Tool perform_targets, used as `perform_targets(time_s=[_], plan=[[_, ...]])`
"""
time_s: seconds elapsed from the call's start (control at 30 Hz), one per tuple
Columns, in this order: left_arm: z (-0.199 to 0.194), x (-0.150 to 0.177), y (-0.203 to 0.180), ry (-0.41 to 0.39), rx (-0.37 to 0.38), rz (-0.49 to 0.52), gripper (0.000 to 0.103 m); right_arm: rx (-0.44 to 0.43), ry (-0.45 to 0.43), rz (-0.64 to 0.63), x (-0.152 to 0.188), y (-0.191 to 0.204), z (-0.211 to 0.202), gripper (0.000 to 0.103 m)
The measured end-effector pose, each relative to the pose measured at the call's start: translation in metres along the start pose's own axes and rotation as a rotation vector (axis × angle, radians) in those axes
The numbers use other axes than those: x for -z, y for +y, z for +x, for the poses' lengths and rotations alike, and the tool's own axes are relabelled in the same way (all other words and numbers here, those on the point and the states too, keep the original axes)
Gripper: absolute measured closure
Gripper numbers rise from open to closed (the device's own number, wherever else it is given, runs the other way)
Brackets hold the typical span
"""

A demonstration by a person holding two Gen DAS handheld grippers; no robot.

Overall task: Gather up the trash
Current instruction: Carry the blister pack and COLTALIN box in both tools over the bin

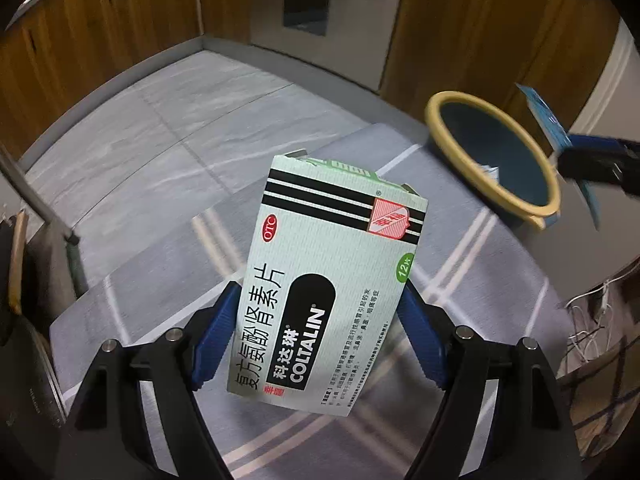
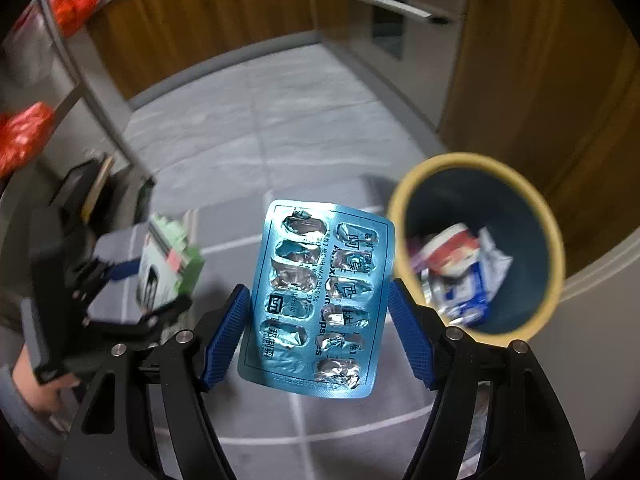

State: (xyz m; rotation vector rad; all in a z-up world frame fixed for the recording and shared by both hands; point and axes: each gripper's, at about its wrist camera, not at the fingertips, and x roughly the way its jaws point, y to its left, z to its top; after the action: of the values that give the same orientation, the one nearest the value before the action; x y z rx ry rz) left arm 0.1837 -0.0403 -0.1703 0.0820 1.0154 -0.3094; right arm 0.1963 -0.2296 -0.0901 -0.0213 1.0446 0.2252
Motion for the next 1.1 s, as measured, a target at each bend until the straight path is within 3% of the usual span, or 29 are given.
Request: perform_targets(time_s=[0.2, 0.43, 0.63, 0.83, 1.1], plan=[[0.001, -0.013, -0.034, -0.017, 0.035, 0.048, 0.026, 0.033, -0.021, 0.108, -0.015, -0.055, -0.005, 0.031], [-0.01, -0.031, -0.083, -0.064, 0.078, 0.124, 0.026, 0.142, -0.087, 0.147, -0.032, -0.102, -0.012, 0.031], [-0.007, -0.062, -0.12, -0.099, 0.144, 0.149, 0.026, 0.18, -0.089, 0.169, -0.041, -0.127, 0.001, 0.031], [0.017, -0.098, -0.149, -0.095, 0.164, 0.181, 0.026, 0.168, -0.083, 0.247, -0.049, -0.158, 0.017, 0.031], [0.059, -0.122, -0.173, -0.09, 0.136, 0.242, 0.026, 0.144, -0.061, 0.343, -0.056, -0.188, 0.042, 0.031]])
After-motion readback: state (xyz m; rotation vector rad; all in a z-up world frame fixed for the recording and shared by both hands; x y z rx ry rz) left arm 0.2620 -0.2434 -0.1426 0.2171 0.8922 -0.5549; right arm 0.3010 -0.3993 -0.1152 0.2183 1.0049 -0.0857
